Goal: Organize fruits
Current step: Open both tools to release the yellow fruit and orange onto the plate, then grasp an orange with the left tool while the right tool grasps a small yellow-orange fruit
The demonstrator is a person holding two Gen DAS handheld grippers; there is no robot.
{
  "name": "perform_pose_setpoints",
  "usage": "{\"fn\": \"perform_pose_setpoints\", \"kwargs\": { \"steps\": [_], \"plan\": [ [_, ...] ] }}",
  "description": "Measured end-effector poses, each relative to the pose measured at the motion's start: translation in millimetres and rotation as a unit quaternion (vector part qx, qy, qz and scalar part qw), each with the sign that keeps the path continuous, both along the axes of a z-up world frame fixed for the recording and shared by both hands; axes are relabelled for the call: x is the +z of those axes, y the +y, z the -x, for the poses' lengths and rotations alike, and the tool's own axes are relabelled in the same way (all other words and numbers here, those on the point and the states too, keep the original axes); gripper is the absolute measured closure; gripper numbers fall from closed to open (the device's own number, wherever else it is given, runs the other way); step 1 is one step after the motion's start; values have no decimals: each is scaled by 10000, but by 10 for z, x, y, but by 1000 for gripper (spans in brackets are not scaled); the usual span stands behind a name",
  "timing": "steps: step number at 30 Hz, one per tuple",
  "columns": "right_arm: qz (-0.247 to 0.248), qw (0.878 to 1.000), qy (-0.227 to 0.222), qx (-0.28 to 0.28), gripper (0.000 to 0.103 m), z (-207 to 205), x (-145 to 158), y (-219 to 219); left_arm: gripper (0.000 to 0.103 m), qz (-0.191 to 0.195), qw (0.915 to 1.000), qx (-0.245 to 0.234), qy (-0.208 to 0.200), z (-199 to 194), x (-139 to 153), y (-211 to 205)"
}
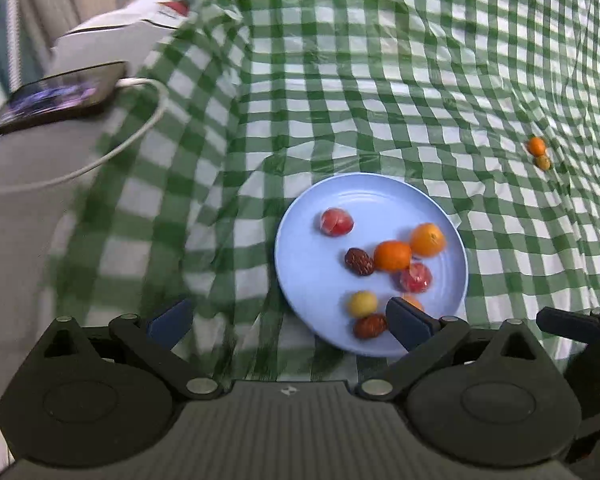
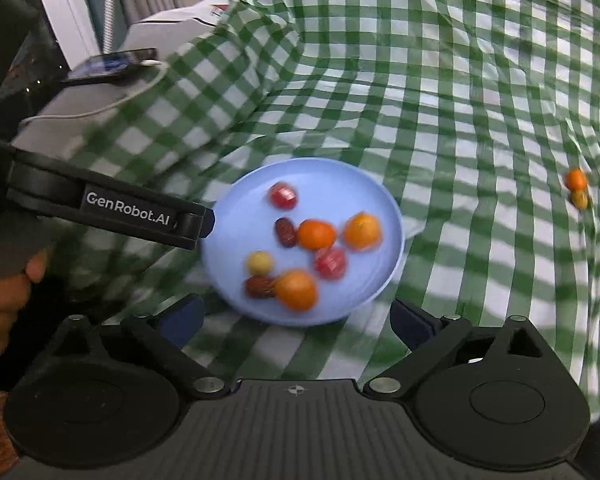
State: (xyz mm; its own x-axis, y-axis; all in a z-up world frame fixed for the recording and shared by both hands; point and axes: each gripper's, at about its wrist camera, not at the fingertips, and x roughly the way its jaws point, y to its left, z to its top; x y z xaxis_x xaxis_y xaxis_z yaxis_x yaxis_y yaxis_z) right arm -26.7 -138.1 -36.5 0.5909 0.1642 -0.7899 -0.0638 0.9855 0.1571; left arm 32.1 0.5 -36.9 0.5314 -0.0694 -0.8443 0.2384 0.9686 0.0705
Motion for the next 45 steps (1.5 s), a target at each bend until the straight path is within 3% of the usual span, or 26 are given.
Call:
{"fn": "perform_pose_setpoints", "kwargs": {
  "steps": [3, 12, 25, 45],
  "plan": [
    [132, 9997, -221, -17, 1, 145, 119, 78, 0, 93, 9997, 154, -133, 207, 97, 77],
    [105, 9969, -667, -409, 1, 489, 374, 29, 0, 40, 9987, 13, -514, 601, 356, 23],
    [184, 9923, -1164, -377, 1, 803, 612, 94, 0, 45, 9952, -129, -973, 976, 627, -66],
    [242, 9950, -936, -230, 1, 749, 568, 138, 0, 54, 9969, -30, -786, 890, 572, -5]
  ]
}}
